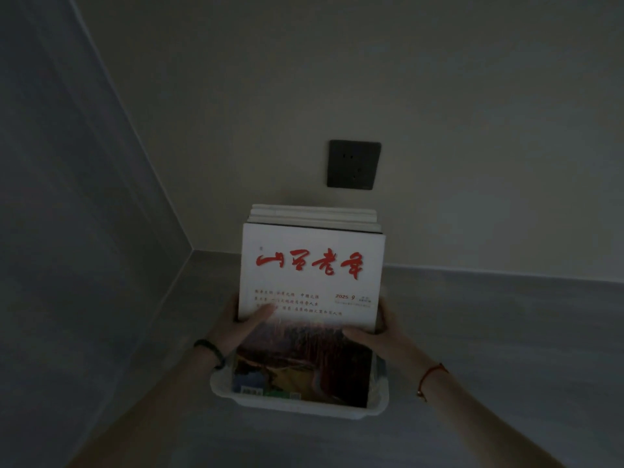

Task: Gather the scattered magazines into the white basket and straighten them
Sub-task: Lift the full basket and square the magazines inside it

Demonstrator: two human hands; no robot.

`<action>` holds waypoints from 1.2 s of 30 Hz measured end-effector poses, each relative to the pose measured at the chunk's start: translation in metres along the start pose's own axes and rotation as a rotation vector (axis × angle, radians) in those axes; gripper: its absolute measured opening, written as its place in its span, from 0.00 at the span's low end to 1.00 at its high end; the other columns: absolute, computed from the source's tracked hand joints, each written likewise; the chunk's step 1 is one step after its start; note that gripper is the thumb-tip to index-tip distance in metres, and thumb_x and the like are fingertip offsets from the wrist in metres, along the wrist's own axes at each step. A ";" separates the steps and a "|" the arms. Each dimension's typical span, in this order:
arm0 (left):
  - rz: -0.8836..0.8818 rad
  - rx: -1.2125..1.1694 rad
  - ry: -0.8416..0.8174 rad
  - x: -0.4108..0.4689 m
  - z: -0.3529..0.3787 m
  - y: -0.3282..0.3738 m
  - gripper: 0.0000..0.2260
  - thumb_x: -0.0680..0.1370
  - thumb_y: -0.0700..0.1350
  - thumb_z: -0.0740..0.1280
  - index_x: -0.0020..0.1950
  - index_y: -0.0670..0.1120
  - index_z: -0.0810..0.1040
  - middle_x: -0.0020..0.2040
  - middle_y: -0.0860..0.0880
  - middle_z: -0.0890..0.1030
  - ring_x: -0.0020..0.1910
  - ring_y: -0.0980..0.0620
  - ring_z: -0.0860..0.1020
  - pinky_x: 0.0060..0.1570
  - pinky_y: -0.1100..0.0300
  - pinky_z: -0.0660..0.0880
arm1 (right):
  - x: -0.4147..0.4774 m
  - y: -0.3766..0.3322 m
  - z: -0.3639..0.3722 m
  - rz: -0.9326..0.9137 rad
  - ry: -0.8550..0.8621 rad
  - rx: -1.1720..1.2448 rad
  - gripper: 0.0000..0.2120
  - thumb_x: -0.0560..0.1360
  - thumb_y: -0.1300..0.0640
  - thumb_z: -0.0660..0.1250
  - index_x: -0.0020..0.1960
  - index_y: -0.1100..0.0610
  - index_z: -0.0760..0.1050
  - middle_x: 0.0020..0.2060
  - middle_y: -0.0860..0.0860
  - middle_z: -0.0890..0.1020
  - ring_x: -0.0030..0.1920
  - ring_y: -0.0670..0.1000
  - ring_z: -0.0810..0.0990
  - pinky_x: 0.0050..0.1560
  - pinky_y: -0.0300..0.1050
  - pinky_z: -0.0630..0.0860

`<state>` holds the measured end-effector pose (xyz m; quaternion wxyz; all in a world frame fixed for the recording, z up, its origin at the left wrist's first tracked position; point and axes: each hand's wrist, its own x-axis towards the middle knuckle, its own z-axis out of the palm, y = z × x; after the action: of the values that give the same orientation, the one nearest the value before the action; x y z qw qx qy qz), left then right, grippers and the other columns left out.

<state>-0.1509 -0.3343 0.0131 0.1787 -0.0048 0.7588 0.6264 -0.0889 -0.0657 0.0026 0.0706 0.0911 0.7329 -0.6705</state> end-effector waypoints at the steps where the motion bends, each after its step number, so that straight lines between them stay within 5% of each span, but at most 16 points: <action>1: -0.013 0.026 0.040 0.000 -0.001 -0.007 0.21 0.64 0.59 0.71 0.54 0.58 0.72 0.48 0.59 0.77 0.50 0.55 0.75 0.48 0.63 0.75 | 0.000 0.001 0.002 0.002 0.014 0.020 0.30 0.64 0.62 0.76 0.55 0.39 0.66 0.51 0.37 0.75 0.48 0.33 0.77 0.37 0.29 0.77; 6: -0.030 0.104 0.160 0.001 -0.004 -0.019 0.20 0.69 0.50 0.71 0.57 0.56 0.68 0.51 0.53 0.77 0.48 0.55 0.75 0.49 0.61 0.70 | -0.003 0.006 0.010 -0.012 0.083 0.119 0.30 0.61 0.60 0.78 0.54 0.41 0.68 0.51 0.40 0.78 0.51 0.38 0.77 0.39 0.31 0.78; 10: -0.056 0.068 0.158 0.004 -0.001 -0.010 0.30 0.54 0.62 0.74 0.51 0.53 0.73 0.47 0.51 0.79 0.47 0.50 0.78 0.50 0.55 0.74 | -0.012 0.009 0.010 -0.029 0.146 0.183 0.33 0.60 0.62 0.79 0.59 0.46 0.69 0.51 0.42 0.80 0.49 0.38 0.79 0.38 0.32 0.78; 13: -0.051 0.126 0.114 0.010 0.013 0.000 0.29 0.47 0.69 0.73 0.41 0.56 0.77 0.39 0.59 0.83 0.40 0.58 0.80 0.43 0.58 0.77 | -0.024 0.014 -0.001 -0.012 0.224 0.206 0.36 0.58 0.59 0.80 0.63 0.48 0.69 0.54 0.44 0.80 0.54 0.45 0.78 0.46 0.41 0.81; 17: -0.021 0.225 -0.002 0.016 0.058 0.018 0.36 0.45 0.71 0.72 0.46 0.53 0.76 0.43 0.55 0.81 0.44 0.54 0.79 0.40 0.60 0.77 | -0.045 0.024 -0.038 -0.015 0.324 0.255 0.34 0.59 0.60 0.80 0.60 0.47 0.71 0.51 0.43 0.81 0.52 0.44 0.79 0.43 0.38 0.81; 20: -0.011 0.237 -0.079 0.021 0.113 0.033 0.20 0.64 0.53 0.75 0.52 0.49 0.75 0.52 0.45 0.80 0.48 0.49 0.79 0.47 0.55 0.77 | -0.069 0.033 -0.081 -0.031 0.418 0.298 0.30 0.59 0.65 0.79 0.56 0.47 0.72 0.44 0.40 0.83 0.44 0.40 0.82 0.35 0.34 0.79; 22: 0.019 0.274 -0.133 0.028 0.157 0.039 0.18 0.69 0.46 0.72 0.57 0.45 0.74 0.54 0.44 0.79 0.51 0.47 0.78 0.51 0.54 0.75 | -0.089 0.039 -0.113 -0.045 0.498 0.310 0.28 0.59 0.68 0.78 0.52 0.48 0.73 0.41 0.41 0.85 0.42 0.39 0.82 0.34 0.34 0.79; 26: 0.054 0.298 -0.273 0.036 0.255 0.057 0.19 0.70 0.44 0.72 0.58 0.42 0.74 0.53 0.44 0.80 0.52 0.47 0.78 0.54 0.54 0.75 | -0.130 0.047 -0.182 -0.068 0.670 0.331 0.27 0.60 0.72 0.76 0.56 0.57 0.74 0.47 0.51 0.83 0.42 0.43 0.83 0.37 0.42 0.82; 29: 0.075 0.292 -0.375 0.038 0.333 0.071 0.17 0.69 0.44 0.72 0.57 0.43 0.75 0.52 0.45 0.80 0.47 0.50 0.79 0.46 0.60 0.77 | -0.161 0.056 -0.240 -0.062 0.749 0.370 0.28 0.62 0.72 0.75 0.59 0.59 0.72 0.48 0.53 0.82 0.42 0.46 0.83 0.42 0.50 0.82; 33: 0.116 0.305 -0.532 0.038 0.439 0.089 0.10 0.68 0.47 0.73 0.47 0.52 0.76 0.47 0.50 0.81 0.43 0.57 0.80 0.39 0.66 0.78 | -0.200 0.070 -0.317 -0.089 0.849 0.374 0.24 0.63 0.75 0.72 0.54 0.56 0.73 0.36 0.46 0.84 0.33 0.43 0.83 0.33 0.41 0.80; 36: 0.140 0.336 -0.604 0.038 0.518 0.099 0.18 0.68 0.49 0.74 0.54 0.45 0.77 0.52 0.46 0.82 0.48 0.52 0.81 0.47 0.60 0.78 | -0.228 0.082 -0.374 -0.112 0.954 0.374 0.21 0.64 0.77 0.70 0.50 0.57 0.74 0.30 0.48 0.83 0.28 0.47 0.79 0.27 0.39 0.78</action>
<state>-0.0719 0.1886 0.0182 0.3501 0.2623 0.7626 0.4766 0.1584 0.3049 0.0087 -0.3252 0.3584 0.5547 -0.6769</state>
